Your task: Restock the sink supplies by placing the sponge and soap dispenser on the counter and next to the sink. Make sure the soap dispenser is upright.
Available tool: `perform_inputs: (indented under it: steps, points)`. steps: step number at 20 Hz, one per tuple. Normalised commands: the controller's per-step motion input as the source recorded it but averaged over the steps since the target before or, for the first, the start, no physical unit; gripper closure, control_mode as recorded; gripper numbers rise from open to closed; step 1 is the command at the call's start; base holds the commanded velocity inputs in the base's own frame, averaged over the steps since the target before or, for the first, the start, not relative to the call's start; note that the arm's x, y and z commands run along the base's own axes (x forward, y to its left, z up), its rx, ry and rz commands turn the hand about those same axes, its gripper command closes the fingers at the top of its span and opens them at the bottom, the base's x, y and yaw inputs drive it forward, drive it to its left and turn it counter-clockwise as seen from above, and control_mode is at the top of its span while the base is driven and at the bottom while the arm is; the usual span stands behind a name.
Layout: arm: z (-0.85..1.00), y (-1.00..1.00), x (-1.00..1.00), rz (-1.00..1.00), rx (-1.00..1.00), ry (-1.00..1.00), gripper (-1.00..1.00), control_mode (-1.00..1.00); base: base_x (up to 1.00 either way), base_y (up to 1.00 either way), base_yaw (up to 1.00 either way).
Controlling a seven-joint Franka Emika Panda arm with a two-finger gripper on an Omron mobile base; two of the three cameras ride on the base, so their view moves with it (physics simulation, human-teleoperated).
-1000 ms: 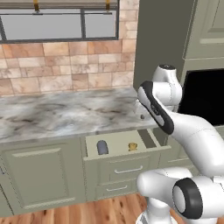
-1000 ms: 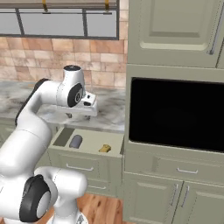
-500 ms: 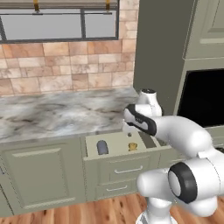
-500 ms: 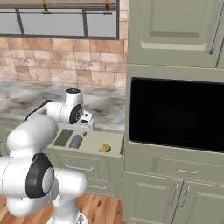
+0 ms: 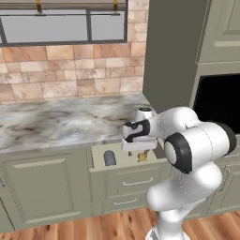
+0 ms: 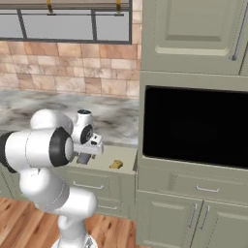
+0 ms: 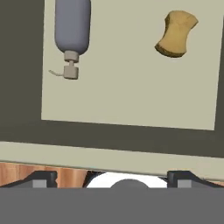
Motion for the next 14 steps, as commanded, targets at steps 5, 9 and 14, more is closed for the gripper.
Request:
perform_inputs:
  steps: [5, 9, 14]
  points:
    - [-0.35, 0.0, 0.27, 0.0, 0.0, 0.05, -1.0, -1.0, 0.0, 0.0, 0.0]
    - [-0.65, 0.08, 0.22, 0.0, 0.0, 0.14, -1.0, -1.0, 0.0, 0.0, 0.0]
    - [-0.62, 0.05, 0.12, 0.0, 0.0, 0.18, -1.0, -1.0, 0.0, 0.0, 0.0]
